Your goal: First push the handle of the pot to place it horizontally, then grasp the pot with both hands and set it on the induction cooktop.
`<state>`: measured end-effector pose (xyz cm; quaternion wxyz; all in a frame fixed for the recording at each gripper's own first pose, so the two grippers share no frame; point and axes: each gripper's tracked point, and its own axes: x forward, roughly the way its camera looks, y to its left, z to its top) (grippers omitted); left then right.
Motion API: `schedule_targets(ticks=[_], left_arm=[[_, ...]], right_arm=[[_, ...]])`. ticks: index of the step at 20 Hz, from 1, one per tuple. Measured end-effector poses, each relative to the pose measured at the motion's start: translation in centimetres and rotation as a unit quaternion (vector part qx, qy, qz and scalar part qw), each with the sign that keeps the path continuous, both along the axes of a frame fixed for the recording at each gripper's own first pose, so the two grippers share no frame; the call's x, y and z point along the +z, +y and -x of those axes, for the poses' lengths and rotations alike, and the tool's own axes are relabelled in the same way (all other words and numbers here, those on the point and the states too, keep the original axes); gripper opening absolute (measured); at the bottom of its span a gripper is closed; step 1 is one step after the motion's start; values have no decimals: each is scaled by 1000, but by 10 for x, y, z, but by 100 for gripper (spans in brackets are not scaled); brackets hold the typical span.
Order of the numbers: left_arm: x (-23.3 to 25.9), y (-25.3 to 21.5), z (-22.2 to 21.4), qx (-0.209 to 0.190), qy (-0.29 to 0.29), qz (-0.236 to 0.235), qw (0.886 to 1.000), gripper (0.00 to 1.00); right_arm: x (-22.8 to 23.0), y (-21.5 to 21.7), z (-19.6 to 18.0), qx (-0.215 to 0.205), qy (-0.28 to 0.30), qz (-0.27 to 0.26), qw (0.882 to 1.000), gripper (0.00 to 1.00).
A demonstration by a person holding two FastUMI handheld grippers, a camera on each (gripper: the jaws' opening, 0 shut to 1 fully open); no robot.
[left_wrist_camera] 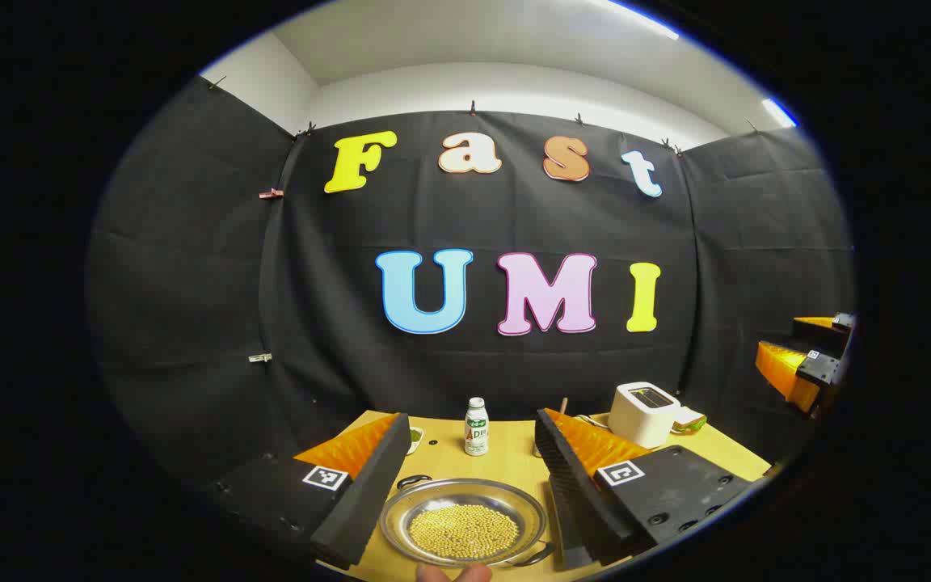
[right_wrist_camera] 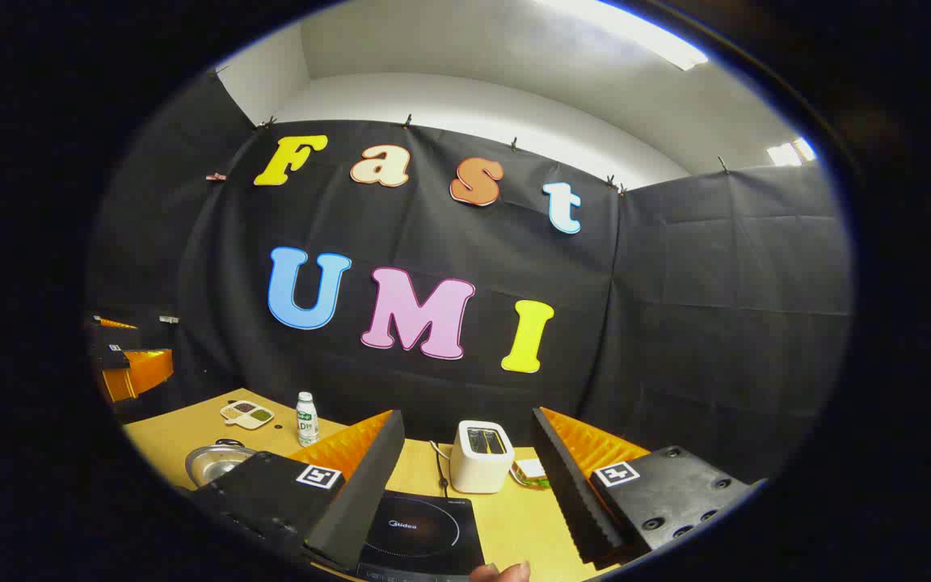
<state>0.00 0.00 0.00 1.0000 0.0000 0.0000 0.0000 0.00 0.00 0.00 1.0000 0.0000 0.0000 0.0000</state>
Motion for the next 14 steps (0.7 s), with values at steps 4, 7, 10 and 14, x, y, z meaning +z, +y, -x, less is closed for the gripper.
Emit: schedule_targets(ticks=[4,7,10,14], left_arm=[[0,2,1,-1,-1,3,1000,96],[1,1,2,-4,-4,1,1000,96],[3,0,4,-6,-8,-2,1000,96],[9,1,7,-8,-17,-3,1000,96]], right_arm=[[4,2,2,2,-6,3,1000,97],[2,3,4,2,-4,0,1000,97],[5,3,5,2,-7,-3,1000,97],[15,3,9,3,-17,-5,1000,97]])
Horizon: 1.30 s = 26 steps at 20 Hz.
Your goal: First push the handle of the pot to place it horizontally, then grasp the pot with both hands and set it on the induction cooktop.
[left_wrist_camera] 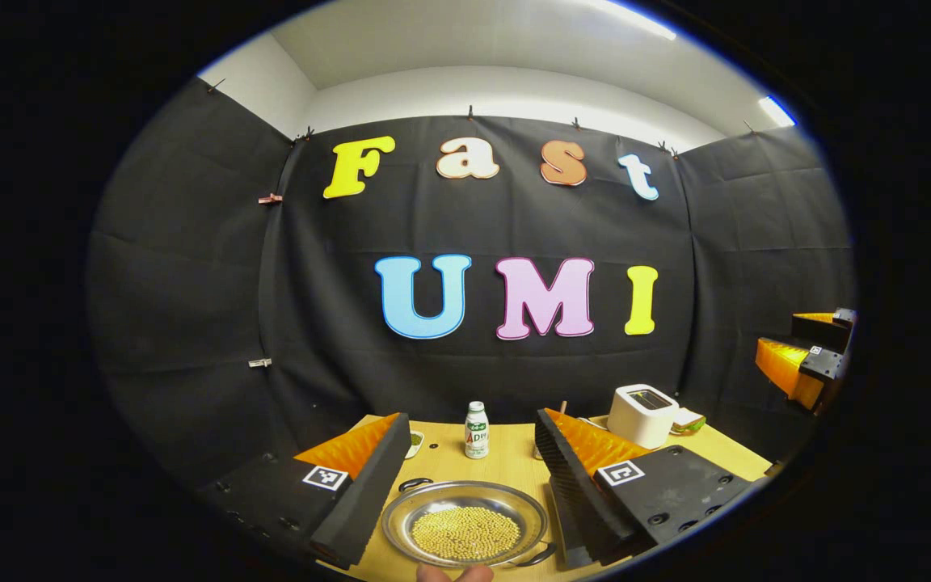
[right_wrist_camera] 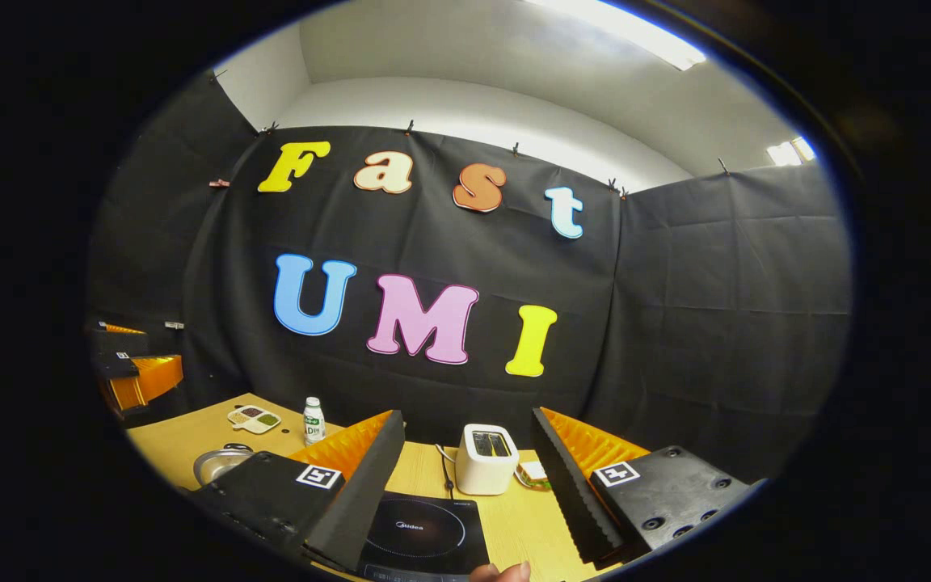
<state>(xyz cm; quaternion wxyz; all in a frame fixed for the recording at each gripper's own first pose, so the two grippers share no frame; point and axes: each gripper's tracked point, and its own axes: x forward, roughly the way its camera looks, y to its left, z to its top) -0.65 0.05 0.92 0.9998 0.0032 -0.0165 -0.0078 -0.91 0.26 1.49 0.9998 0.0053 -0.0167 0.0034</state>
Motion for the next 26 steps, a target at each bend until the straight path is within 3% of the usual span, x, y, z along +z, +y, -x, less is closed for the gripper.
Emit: schedule_targets(ticks=[14,16,18,19,21,22,26], left_arm=[[28,17,11,3,-45,3,999,92],[26,16,13,-9,-43,9,999,80],[18,13,13,-28,-28,13,999,51],[13,16,12,-30,-21,9,999,31],[5,20,11,-38,0,8,999,9],[0,16,10,-49,14,12,999,5],[-39,7,8,-85,98,26,991,5]], right_arm=[[22,10,-3,9,-27,2,1000,97],[20,11,-4,8,-25,3,1000,97],[19,11,-3,7,-25,6,1000,97],[20,11,-3,6,-26,6,1000,97],[17,12,-4,7,-23,4,1000,98],[17,12,-5,7,-22,5,1000,97],[14,12,-7,4,-20,2,1000,98]])
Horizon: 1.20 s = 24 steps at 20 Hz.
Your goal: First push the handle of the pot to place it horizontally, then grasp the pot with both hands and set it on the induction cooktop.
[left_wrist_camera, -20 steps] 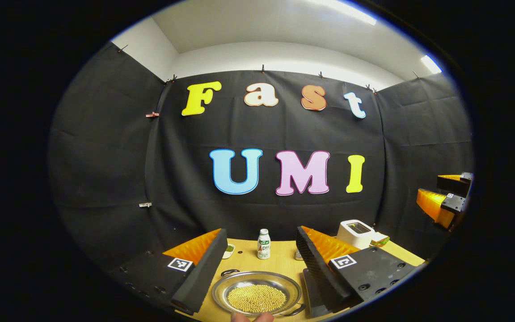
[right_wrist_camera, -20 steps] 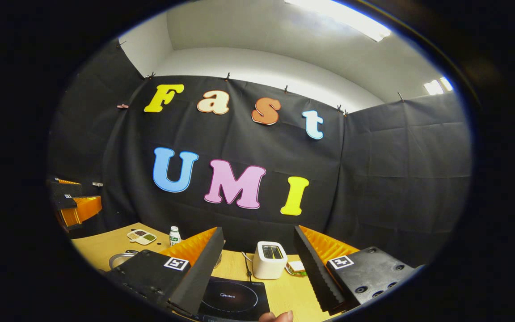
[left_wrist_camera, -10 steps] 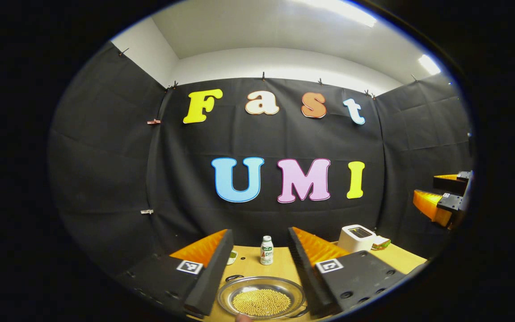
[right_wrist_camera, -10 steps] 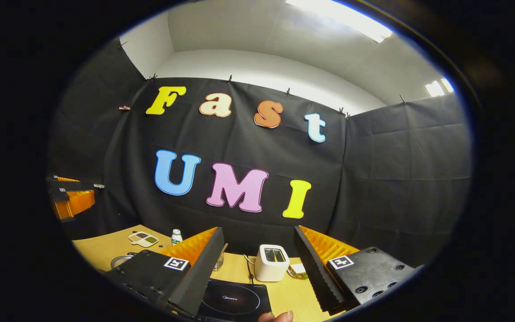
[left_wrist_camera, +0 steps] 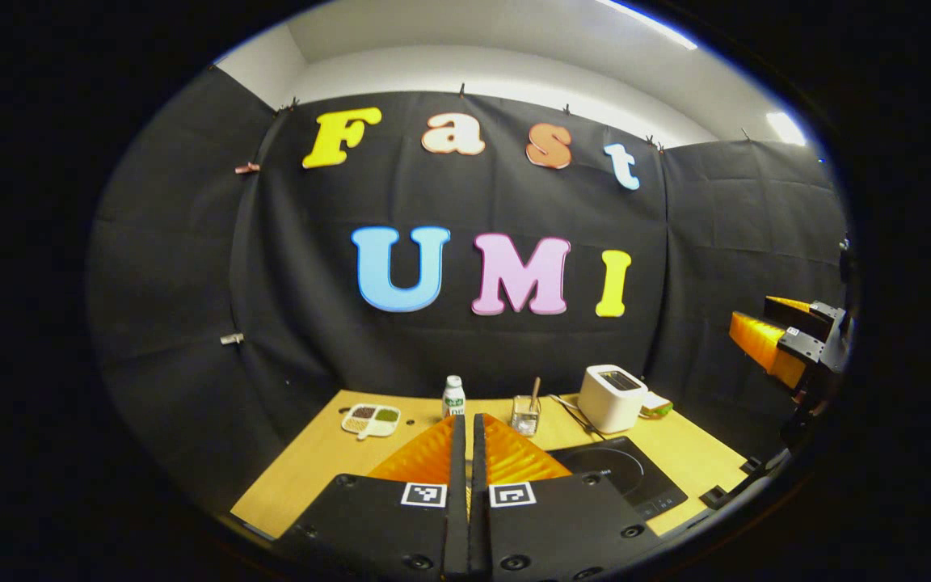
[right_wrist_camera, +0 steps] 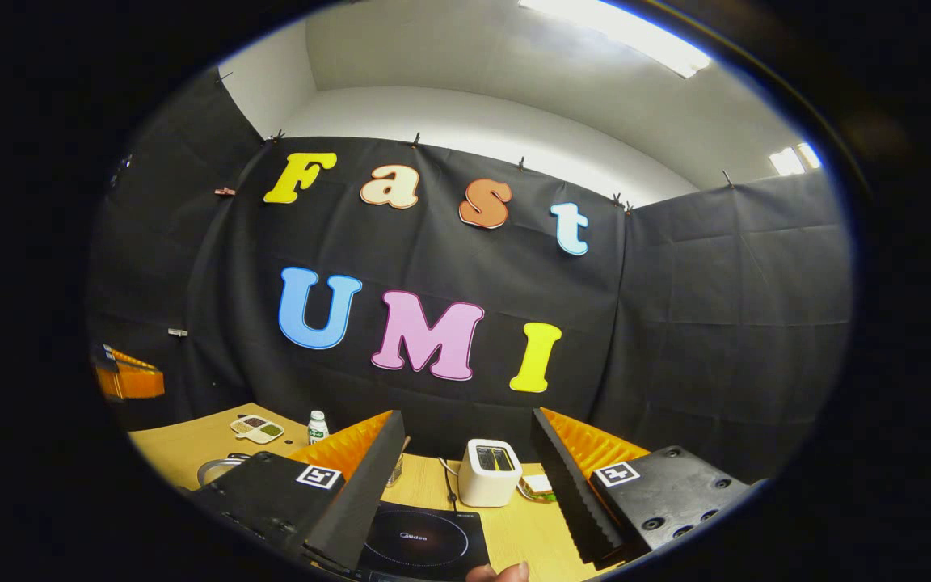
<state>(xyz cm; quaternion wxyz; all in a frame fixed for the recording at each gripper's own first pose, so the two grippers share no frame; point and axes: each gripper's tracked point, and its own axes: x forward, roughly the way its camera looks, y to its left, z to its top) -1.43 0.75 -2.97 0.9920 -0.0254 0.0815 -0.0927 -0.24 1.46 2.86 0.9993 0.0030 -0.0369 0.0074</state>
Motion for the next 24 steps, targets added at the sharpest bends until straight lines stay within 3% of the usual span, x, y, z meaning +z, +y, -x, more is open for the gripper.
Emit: schedule_targets(ticks=[4,7,10,12,16,21,24], left_arm=[[-57,-6,0,-38,115,-26,992,5],[-107,-10,10,-61,210,-26,976,5],[-158,-28,28,-100,321,-3,942,5],[-193,-23,38,-104,375,-13,921,5],[-233,-19,50,-127,432,-91,888,5],[-279,-35,60,-157,526,-82,832,5],[-295,-40,47,-160,536,-102,823,5]], right_arm=[[-11,-5,0,-9,11,1,1000,98],[-17,-10,2,-16,16,0,1000,98],[-19,-18,3,-21,16,5,1000,98],[-21,-24,3,-26,18,5,999,98],[-30,-39,5,-42,30,7,999,98],[-33,-56,10,-60,36,4,998,98],[-37,-71,16,-76,39,6,996,97]])
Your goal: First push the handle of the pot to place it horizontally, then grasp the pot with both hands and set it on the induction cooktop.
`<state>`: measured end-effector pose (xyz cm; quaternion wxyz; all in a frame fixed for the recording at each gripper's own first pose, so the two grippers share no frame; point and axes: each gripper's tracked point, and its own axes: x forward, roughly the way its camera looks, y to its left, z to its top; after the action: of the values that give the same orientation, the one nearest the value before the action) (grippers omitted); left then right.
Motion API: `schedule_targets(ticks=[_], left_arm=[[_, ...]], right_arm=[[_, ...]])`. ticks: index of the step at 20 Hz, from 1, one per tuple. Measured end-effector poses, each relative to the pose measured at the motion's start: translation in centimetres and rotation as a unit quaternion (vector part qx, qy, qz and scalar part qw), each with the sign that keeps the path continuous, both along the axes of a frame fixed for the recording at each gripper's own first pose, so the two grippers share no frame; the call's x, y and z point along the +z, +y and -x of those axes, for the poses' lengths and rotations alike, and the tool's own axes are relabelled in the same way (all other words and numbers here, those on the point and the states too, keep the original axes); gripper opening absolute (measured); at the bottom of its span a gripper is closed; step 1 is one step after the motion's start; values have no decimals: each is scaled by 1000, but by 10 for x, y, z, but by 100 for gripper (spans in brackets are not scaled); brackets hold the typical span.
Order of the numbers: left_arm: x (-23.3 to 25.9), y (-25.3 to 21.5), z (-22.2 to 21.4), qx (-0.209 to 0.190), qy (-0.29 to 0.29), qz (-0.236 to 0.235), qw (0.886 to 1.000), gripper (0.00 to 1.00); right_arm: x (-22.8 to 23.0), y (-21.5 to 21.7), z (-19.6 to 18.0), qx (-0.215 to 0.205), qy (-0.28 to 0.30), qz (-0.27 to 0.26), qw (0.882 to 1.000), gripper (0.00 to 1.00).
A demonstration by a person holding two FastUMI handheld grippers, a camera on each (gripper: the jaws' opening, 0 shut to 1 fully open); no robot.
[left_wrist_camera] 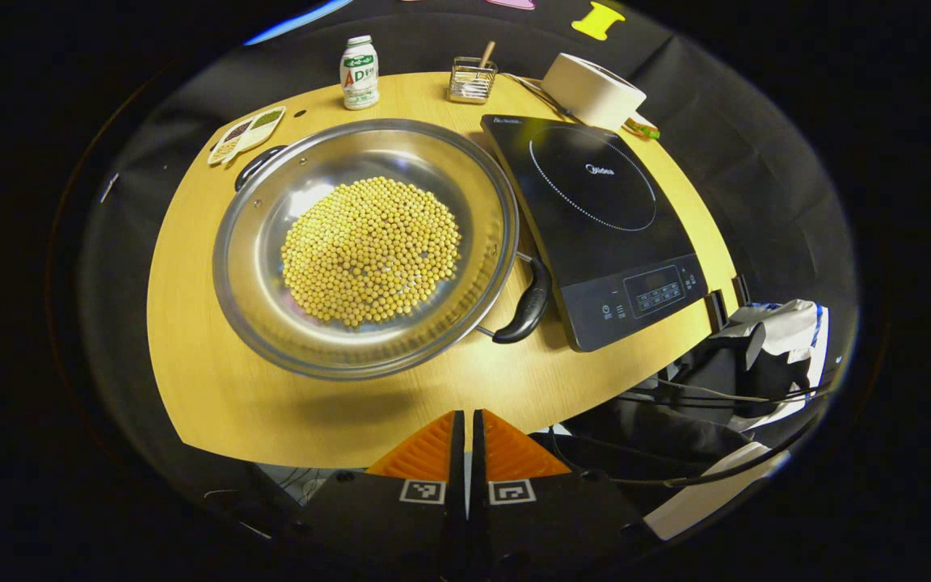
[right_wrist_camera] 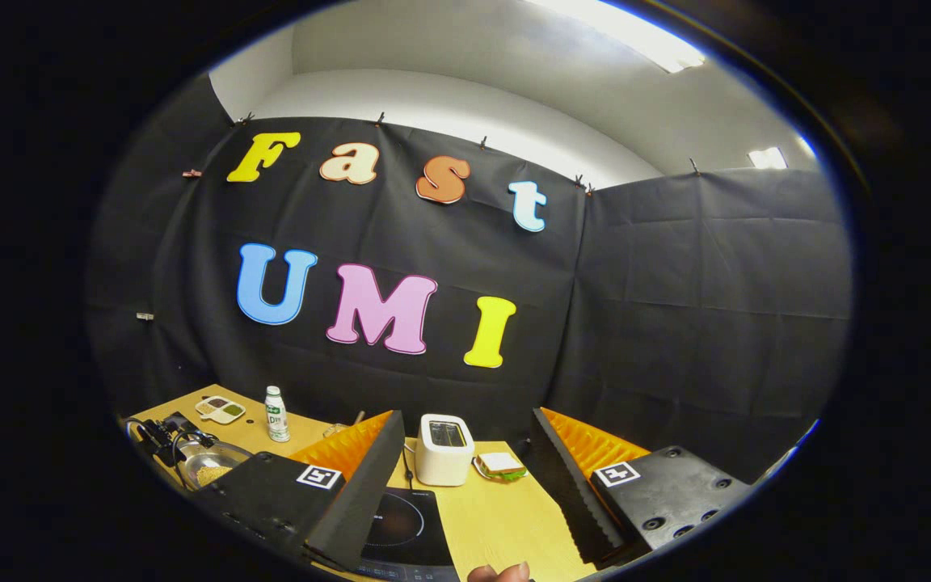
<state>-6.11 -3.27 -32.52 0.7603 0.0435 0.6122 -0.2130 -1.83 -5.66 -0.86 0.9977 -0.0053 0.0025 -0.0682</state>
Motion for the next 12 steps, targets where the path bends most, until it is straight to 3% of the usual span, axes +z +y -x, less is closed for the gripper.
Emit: schedule_targets(ticks=[5,12], left_arm=[[-29,-8,-19,-13,15,-29,999,5],[-34,-38,-36,1,10,-25,1000,5]], right_arm=[[-9,-22,7,-22,12,2,1000,98],[-17,-44,5,-32,21,8,999,98]])
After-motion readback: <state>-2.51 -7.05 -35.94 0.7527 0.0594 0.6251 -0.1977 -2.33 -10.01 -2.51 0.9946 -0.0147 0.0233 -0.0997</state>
